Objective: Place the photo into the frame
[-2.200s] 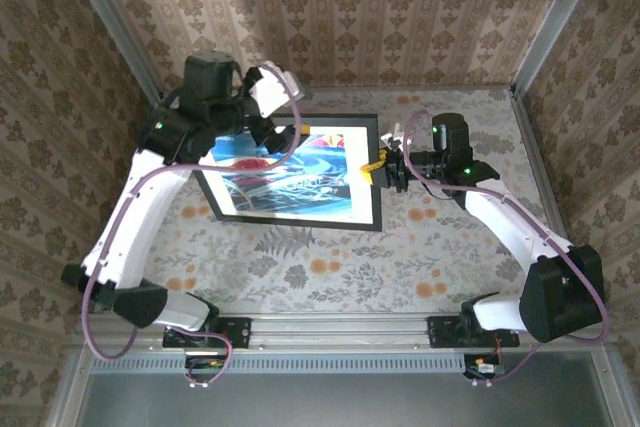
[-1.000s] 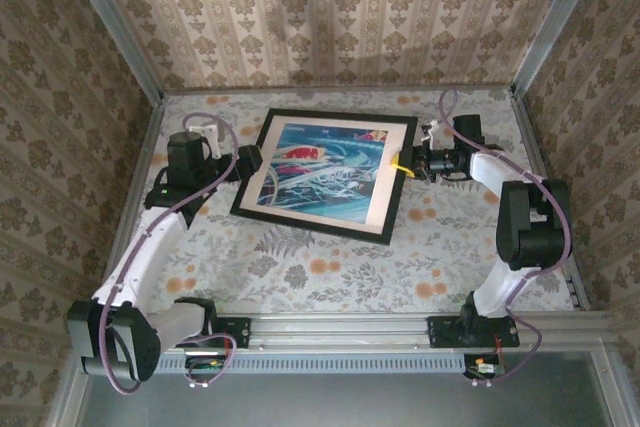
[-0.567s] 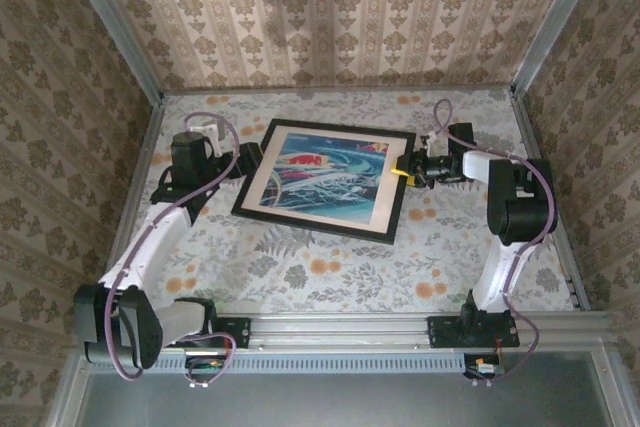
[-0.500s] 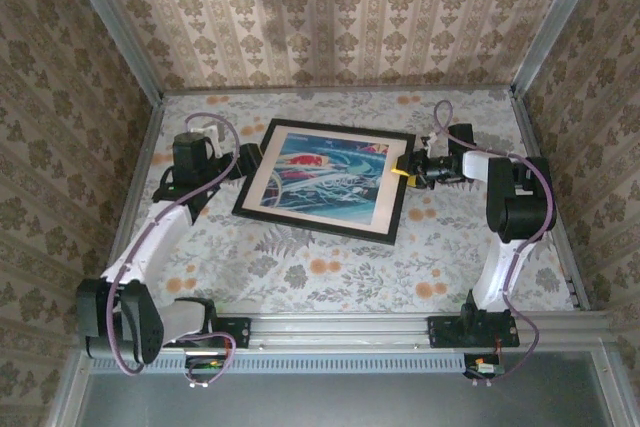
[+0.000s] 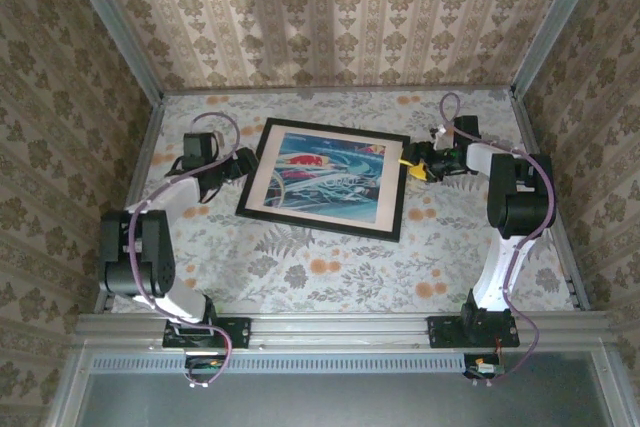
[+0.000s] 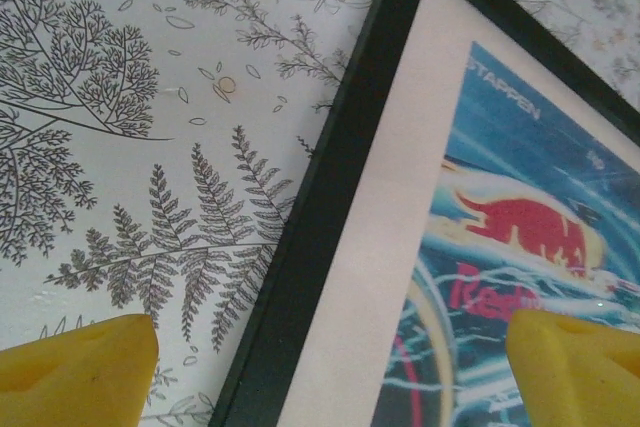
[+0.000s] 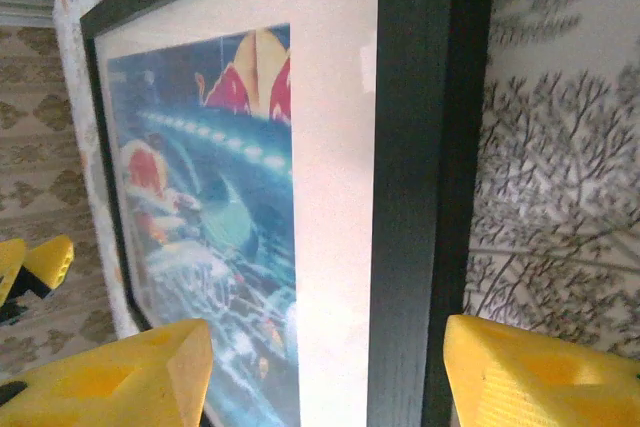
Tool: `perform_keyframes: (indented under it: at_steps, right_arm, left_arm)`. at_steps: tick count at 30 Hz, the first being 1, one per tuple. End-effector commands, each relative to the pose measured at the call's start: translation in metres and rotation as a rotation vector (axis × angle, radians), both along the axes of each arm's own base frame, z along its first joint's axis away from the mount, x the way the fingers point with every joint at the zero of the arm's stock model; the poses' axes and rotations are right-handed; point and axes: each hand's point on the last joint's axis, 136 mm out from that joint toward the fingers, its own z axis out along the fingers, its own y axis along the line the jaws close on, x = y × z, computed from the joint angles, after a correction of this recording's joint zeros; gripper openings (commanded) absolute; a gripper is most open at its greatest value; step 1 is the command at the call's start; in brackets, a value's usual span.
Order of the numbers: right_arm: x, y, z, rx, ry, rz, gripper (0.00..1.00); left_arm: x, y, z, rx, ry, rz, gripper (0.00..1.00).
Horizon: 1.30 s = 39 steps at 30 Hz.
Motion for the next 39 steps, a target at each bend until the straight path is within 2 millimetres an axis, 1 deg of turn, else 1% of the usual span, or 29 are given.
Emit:
perform_keyframes:
  at_steps: [1, 3, 6, 9, 14, 17, 21, 27, 33, 36, 39]
  right_arm:
    - [0.0, -0.015, 0.007, -0.123, -0.011, -0.015, 0.64]
    - [-0.003, -0.016, 0.007, -0.152, -0.012, -0.021, 0.64]
    - [-0.007, -0.012, 0.005, -0.172, -0.013, -0.015, 0.64]
    - [-0.008, -0.004, 0.002, -0.152, -0.015, -0.005, 0.64]
    - [-0.005, 0.011, -0.004, -0.138, -0.006, 0.023, 0.63]
    - [-0.001, 0.019, -0.003, -0.124, -0.014, 0.034, 0.62]
    - [0.007, 0.021, -0.002, -0.117, -0.018, 0.031, 0.61]
    - [0.018, 0.02, 0.007, -0.124, -0.044, 0.026, 0.61]
    - [0.028, 0.014, 0.011, -0.15, -0.049, 0.016, 0.6]
    - [0.031, 0.012, 0.011, -0.159, -0.051, 0.009, 0.59]
    - [0.034, 0.01, 0.008, -0.167, -0.044, 0.007, 0.59]
  left_arm:
    - [0.01, 0.0, 0.0, -0.012, 0.01, 0.004, 0.9]
    - [0.009, 0.002, -0.012, 0.0, 0.039, 0.01, 0.9]
    - [0.007, 0.004, -0.025, 0.015, 0.066, 0.015, 0.9]
    - [0.003, 0.001, -0.037, 0.007, 0.099, -0.004, 0.9]
    - [-0.006, -0.007, -0.049, -0.029, 0.128, -0.036, 0.87]
    - [-0.011, -0.008, -0.053, -0.035, 0.139, -0.045, 0.86]
    - [-0.019, -0.018, -0.055, -0.092, 0.15, -0.076, 0.82]
    - [-0.035, -0.036, -0.052, -0.155, 0.153, -0.122, 0.77]
    - [-0.058, -0.058, -0.039, -0.193, 0.131, -0.171, 0.74]
    - [-0.067, -0.064, -0.033, -0.187, 0.115, -0.18, 0.74]
    - [-0.072, -0.065, -0.029, -0.172, 0.107, -0.184, 0.74]
